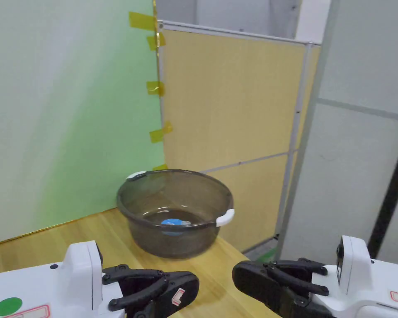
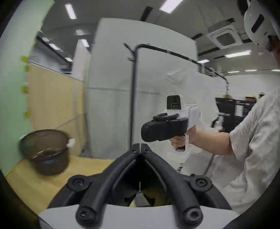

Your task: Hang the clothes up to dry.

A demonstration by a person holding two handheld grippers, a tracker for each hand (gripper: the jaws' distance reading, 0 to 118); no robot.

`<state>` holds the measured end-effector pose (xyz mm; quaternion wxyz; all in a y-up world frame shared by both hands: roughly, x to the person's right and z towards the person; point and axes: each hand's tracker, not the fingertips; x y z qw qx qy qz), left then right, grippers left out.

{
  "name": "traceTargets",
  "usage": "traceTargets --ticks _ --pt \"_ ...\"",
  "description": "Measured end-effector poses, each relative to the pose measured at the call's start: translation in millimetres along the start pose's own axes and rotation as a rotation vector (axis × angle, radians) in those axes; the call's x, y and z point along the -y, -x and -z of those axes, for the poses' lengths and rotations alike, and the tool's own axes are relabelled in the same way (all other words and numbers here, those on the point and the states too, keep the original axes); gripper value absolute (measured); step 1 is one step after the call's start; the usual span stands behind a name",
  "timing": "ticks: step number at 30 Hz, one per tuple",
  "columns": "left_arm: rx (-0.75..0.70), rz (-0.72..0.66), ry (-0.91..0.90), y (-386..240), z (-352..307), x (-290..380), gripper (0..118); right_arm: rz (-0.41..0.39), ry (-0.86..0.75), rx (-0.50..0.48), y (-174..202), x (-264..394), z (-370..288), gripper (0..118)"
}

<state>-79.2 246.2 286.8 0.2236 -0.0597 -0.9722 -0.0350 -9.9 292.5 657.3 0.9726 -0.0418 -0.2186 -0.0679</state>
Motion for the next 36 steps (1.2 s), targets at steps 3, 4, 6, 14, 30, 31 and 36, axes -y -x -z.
traceTargets --ticks 3,4,6,14,30,31,36 --pt "-0.171 -0.026 -0.011 -4.9 -41.7 7.3 1 0.003 0.003 -0.17 -8.6 0.7 64.5 0" --pt "-0.218 -0.031 -0.015 -8.1 -54.1 11.0 1 -0.005 0.003 -0.211 -9.1 0.4 82.5 0" --pt "-0.366 -0.044 -0.015 -18.9 -83.5 24.4 1 -0.022 0.009 -0.311 -3.7 1.2 124.2 0" --pt "-0.697 -0.163 -0.05 -59.5 -153.4 69.1 1 0.0 0.046 -0.549 33.2 29.7 229.0 0" --pt "-1.281 -0.149 0.032 13.6 -135.6 104.5 2 0.032 0.157 -0.006 33.4 40.0 293.8 0" --pt "-1.35 -0.153 0.017 25.6 -134.6 112.1 2 0.049 0.148 0.071 28.8 43.8 298.6 0" --pt "-1.569 -0.348 0.081 78.1 -136.0 146.2 2 0.095 0.189 0.402 6.0 81.1 328.0 0"
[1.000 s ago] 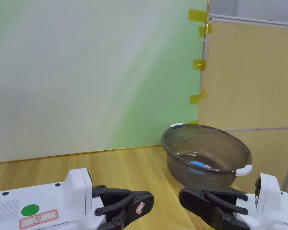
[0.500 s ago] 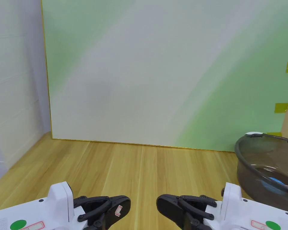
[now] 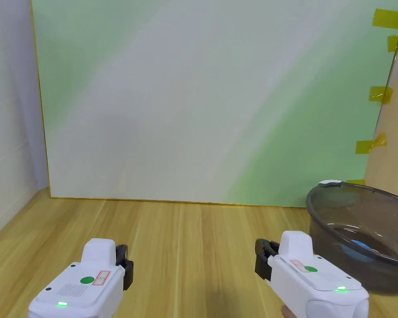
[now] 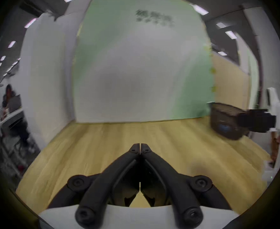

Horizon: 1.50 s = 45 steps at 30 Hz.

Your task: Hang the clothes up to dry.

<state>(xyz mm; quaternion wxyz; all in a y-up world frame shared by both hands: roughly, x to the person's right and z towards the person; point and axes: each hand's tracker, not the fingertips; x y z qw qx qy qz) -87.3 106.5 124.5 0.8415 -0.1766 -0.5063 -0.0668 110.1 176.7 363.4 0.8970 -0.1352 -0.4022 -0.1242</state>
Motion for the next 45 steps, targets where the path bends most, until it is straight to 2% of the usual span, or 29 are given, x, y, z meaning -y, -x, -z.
traceTargets --ticks 3,7,8,9,10,11,12,13,14,15,18,23,29,33,38,43,45 --pt "-0.07 -0.012 0.065 4.5 14.3 10.2 2 -0.009 0.051 0.02 -2.1 13.9 20.9 0" --pt "-0.057 0.005 0.07 7.3 16.6 14.1 3 -0.033 0.064 0.048 0.0 21.3 31.9 0" --pt "-0.065 0.014 0.07 8.1 16.7 13.9 15 -0.049 0.065 0.058 1.7 21.7 33.5 0" --pt "-0.061 0.01 0.063 9.8 16.1 12.8 32 -0.055 0.065 0.063 2.9 21.3 35.1 9" --pt "-0.064 0.014 0.055 11.1 16.2 10.5 63 -0.058 0.07 0.07 3.3 20.1 37.1 32" --pt "-0.057 0.004 0.058 10.9 16.7 8.2 107 -0.055 0.08 0.067 3.1 18.8 39.6 83" --pt "-0.043 -0.009 0.082 11.1 16.7 5.6 113 -0.057 0.089 0.085 3.1 19.9 41.7 113" --pt "-0.037 -0.019 0.097 10.8 15.5 3.8 111 -0.052 0.094 0.074 2.8 20.9 42.7 118" --pt "-0.008 -0.033 0.008 12.9 10.3 1.8 111 -0.061 0.068 0.083 1.3 23.2 39.9 118" --pt "0.001 -0.012 0.003 9.9 7.5 0.9 112 -0.054 0.037 0.081 0.7 21.8 38.9 118" --pt "0.026 0.032 0.021 4.4 -4.1 -5.3 113 -0.049 0.073 0.081 -2.2 22.5 39.9 118" --pt "0.139 0.02 0.037 -6.5 -24.3 -16.6 113 -0.042 0.079 0.059 -3.1 22.5 38.4 118" --pt "0.165 0.004 0.035 -19.6 -41.4 -29.4 113 -0.045 0.063 0.038 0.1 19.8 32.2 118" --pt "0.1 -0.024 0.042 -24.2 -41.8 -32.9 113 -0.047 0.052 0.035 -1.3 19.2 28.9 118" --pt "0.097 -0.076 0.108 -21.2 -40.4 -36.5 113 -0.048 0.049 0.046 -3.0 20.2 25.3 118" --pt "-0.042 -0.034 0.006 -21.6 -35.7 -32.1 113 -0.059 0.04 0.044 -2.0 19.2 21.6 118" --pt "-0.057 -0.019 0.05 -21.1 -35.0 -35.0 113 -0.065 0.037 0.042 -0.4 16.2 19.6 118"
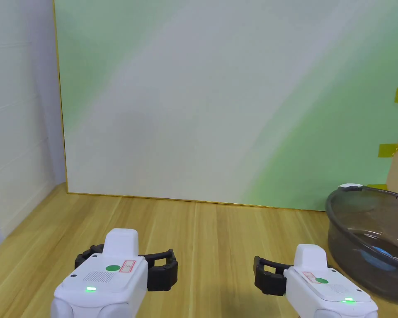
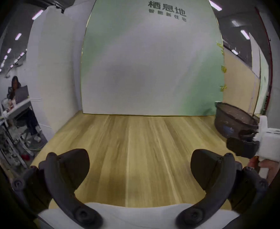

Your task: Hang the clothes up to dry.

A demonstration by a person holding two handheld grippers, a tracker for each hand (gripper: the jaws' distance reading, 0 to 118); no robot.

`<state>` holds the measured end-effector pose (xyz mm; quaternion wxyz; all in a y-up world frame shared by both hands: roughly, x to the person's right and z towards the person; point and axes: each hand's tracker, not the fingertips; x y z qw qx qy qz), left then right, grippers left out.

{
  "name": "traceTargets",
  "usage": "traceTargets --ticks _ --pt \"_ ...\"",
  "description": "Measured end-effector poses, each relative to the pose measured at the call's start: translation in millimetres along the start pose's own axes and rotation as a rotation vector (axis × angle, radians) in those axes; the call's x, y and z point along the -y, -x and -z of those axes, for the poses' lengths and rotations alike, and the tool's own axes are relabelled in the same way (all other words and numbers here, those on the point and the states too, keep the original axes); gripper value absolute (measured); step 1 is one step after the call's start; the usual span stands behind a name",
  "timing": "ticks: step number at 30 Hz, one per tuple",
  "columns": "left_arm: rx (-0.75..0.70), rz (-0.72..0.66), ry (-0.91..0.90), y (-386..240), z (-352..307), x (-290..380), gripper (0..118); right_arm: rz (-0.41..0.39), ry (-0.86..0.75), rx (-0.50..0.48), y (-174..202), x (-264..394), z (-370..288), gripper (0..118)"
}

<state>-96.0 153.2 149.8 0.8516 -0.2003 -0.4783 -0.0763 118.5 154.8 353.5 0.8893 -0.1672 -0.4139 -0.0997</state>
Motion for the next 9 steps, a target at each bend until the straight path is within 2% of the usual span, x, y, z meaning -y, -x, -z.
traceTargets --ticks 4,6,9 --pt "0.072 -0.042 0.01 8.8 4.7 -0.2 113 -0.001 -0.014 -0.01 2.9 -4.5 -2.7 118" --pt "0.026 -0.03 -0.008 10.0 11.1 2.3 113 -0.011 -0.022 -0.009 4.9 -5.5 -5.1 118" --pt "-0.07 0.096 -0.054 12.7 22.0 8.6 113 -0.02 -0.029 -0.013 3.7 -5.6 -4.7 118"
